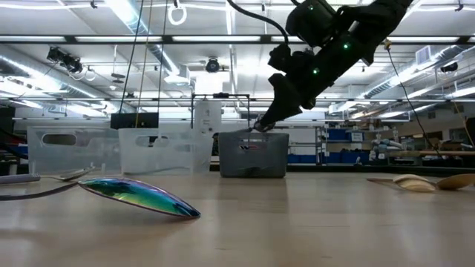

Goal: Sort silverware by color (type)
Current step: Put the purple spoon into the black transparent bin, then put the gold spoon into the left transparent bin

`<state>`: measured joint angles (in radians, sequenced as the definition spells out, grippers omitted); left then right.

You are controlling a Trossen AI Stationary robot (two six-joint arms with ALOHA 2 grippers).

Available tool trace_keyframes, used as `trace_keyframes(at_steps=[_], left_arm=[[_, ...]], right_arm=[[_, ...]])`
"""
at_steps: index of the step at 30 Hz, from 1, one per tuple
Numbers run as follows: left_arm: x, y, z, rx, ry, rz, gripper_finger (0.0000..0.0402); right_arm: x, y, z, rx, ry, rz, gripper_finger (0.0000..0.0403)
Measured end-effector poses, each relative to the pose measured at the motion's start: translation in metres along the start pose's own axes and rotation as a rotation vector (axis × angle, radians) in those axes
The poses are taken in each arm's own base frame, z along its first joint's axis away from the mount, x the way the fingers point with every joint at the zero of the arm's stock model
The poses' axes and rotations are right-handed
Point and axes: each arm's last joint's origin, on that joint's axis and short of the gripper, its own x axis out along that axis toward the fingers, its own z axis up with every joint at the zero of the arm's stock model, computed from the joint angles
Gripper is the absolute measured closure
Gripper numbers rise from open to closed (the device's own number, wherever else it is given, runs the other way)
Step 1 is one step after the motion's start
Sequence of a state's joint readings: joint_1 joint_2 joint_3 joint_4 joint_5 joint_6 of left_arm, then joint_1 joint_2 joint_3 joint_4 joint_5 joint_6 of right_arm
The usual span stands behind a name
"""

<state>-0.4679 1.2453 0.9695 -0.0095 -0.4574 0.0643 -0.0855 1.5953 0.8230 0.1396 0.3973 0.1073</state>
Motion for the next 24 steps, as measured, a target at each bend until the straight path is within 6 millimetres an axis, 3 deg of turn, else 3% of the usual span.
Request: trace_keyframes(at_steps=[7,14,24], left_arm=[[0.0,0.001,0.004,-0.006,-0.033,0.025,0.026],[0.001,0.005,0.007,0.02,-0.061,0.049,0.026],[0.004,0.011,0.005,0.014,-0.048,0.072,0.026]], right_arm=[[0.005,-0.013,0.001,0.071,0.015,0.011,0.0385],[0.012,-0.013,-0.008,0.067,0.072,0.008,0.0359],[0.014,-0.01,-0.005,0.083,0.033,0.049,0.0333]])
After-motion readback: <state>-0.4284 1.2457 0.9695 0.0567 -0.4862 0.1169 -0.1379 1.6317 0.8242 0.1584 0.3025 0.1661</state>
